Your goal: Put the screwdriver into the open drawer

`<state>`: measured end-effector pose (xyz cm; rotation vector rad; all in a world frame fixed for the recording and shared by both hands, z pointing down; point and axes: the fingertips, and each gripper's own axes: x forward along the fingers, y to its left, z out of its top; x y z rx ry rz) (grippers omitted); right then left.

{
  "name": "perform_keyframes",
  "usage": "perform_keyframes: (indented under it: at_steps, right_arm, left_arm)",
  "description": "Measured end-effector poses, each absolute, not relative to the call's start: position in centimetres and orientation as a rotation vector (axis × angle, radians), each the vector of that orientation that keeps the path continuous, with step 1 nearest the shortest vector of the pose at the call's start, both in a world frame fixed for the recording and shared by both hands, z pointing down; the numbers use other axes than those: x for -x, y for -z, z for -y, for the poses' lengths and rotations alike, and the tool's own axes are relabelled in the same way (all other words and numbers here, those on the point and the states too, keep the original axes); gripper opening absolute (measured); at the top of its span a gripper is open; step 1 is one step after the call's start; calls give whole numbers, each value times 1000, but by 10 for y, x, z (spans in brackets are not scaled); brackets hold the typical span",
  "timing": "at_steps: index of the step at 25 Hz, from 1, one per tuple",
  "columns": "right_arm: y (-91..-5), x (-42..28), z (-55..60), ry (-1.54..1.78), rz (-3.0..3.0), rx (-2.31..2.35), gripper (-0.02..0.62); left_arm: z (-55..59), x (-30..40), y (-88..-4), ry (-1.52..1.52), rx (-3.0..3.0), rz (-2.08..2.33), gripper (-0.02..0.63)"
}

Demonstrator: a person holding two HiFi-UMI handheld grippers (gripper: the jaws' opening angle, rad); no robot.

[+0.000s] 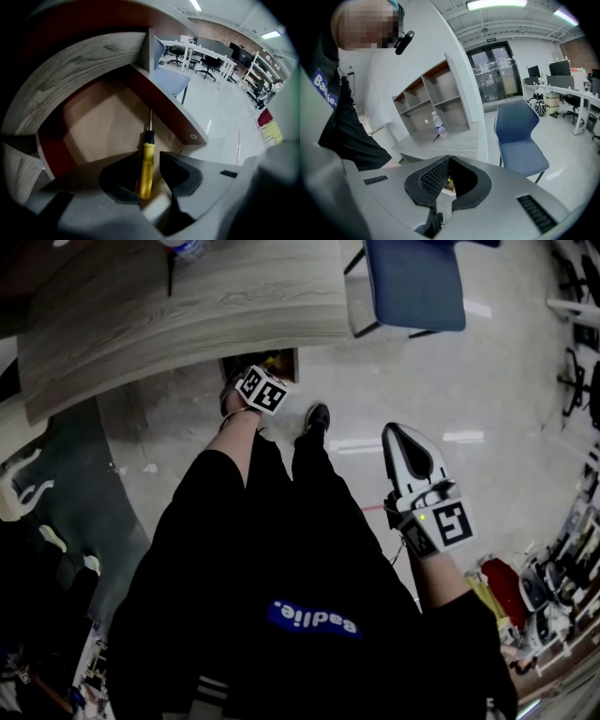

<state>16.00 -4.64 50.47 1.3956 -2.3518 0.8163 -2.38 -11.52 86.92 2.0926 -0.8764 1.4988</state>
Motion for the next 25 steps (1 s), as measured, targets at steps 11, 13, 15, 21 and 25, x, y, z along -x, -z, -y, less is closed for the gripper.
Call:
perform_keyframes:
  at_steps: [11, 13, 15, 21, 25]
  right_arm:
    - [-471, -139, 52, -760, 2438, -1375, 29]
    - [-463, -135, 54, -751, 2459, -1367, 29]
    - [-452, -130, 58, -737, 2487, -1356, 29]
    - [-419, -118, 66, -648, 2565, -1304, 29]
    - [-406, -113, 66, -620, 2586, -1291, 29]
  left_arm:
    - [105, 27, -804, -1296, -2181, 967, 127]
    - [94, 30, -788, -1279, -2199, 959, 122]
    - [86, 34, -773, -1258, -2220, 962, 110]
    - [64, 47, -735, -1173, -2225, 997, 98]
    - [56, 45, -707, -1089, -2237, 1012, 89]
